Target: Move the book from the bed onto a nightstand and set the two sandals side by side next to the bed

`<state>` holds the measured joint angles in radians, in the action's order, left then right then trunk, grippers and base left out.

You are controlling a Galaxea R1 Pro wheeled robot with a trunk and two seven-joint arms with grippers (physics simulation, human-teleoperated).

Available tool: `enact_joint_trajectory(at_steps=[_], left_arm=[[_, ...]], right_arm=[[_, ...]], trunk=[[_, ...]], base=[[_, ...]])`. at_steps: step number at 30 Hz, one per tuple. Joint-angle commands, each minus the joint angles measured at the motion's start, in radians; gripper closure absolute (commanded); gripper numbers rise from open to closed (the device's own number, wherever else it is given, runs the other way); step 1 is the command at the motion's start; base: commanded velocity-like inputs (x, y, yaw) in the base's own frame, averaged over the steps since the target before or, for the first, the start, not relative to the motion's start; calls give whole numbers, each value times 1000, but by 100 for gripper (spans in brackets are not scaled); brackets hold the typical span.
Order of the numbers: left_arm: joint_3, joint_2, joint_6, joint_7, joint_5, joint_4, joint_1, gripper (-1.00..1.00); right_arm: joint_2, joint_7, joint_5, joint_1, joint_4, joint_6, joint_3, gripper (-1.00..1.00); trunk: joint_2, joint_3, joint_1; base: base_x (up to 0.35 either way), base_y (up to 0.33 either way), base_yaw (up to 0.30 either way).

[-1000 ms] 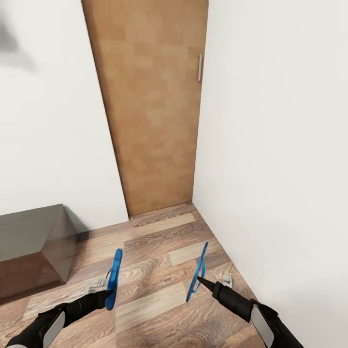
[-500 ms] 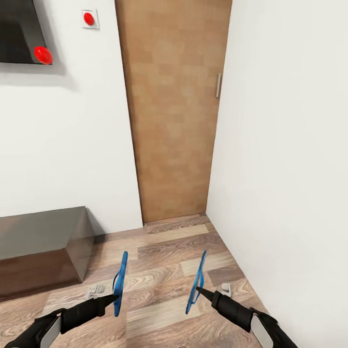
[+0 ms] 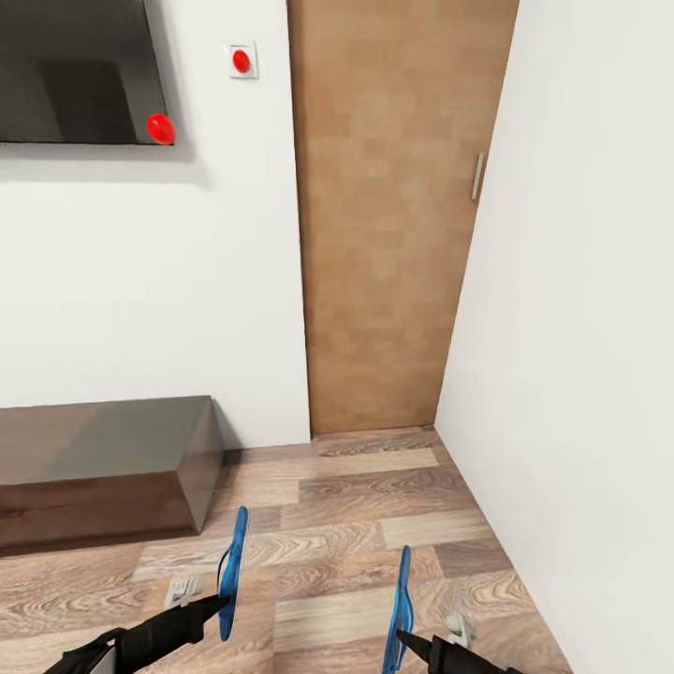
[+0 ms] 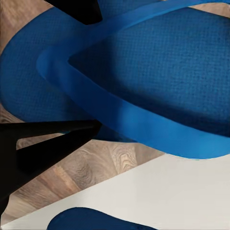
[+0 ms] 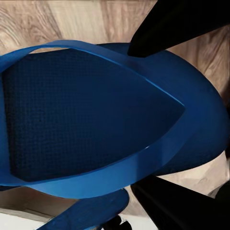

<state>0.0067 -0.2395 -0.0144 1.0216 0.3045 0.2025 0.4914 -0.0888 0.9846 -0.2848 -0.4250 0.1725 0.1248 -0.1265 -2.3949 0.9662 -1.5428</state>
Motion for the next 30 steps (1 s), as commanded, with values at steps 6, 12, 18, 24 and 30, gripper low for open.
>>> enact_joint_trajectory(at_steps=[6, 12, 18, 24, 30], left_arm=[[1, 0, -7, 4, 1, -9, 1, 100], [1, 11, -7, -23, 1, -10, 1, 100], [1, 15, -7, -55, 1, -11, 1, 100], [1, 16, -7, -58, 1, -11, 1, 100], [1, 16, -7, -58, 1, -11, 1, 100]], right_arm=[[-6, 5, 23, 0, -4, 9, -8, 100], [-6, 4, 24, 0, -4, 9, -8, 100], [-5, 1, 24, 0, -5, 9, -8, 100], [-5, 2, 24, 0, -5, 9, -8, 100], [-5, -2, 24, 0, -6, 8, -8, 100]], trunk=[[42, -18, 23], [84, -37, 46], [126, -56, 69], [168, -73, 92], [210, -89, 115]], base=[[0, 0, 292], [0, 0, 293], [0, 0, 293], [0, 0, 293], [0, 0, 289]])
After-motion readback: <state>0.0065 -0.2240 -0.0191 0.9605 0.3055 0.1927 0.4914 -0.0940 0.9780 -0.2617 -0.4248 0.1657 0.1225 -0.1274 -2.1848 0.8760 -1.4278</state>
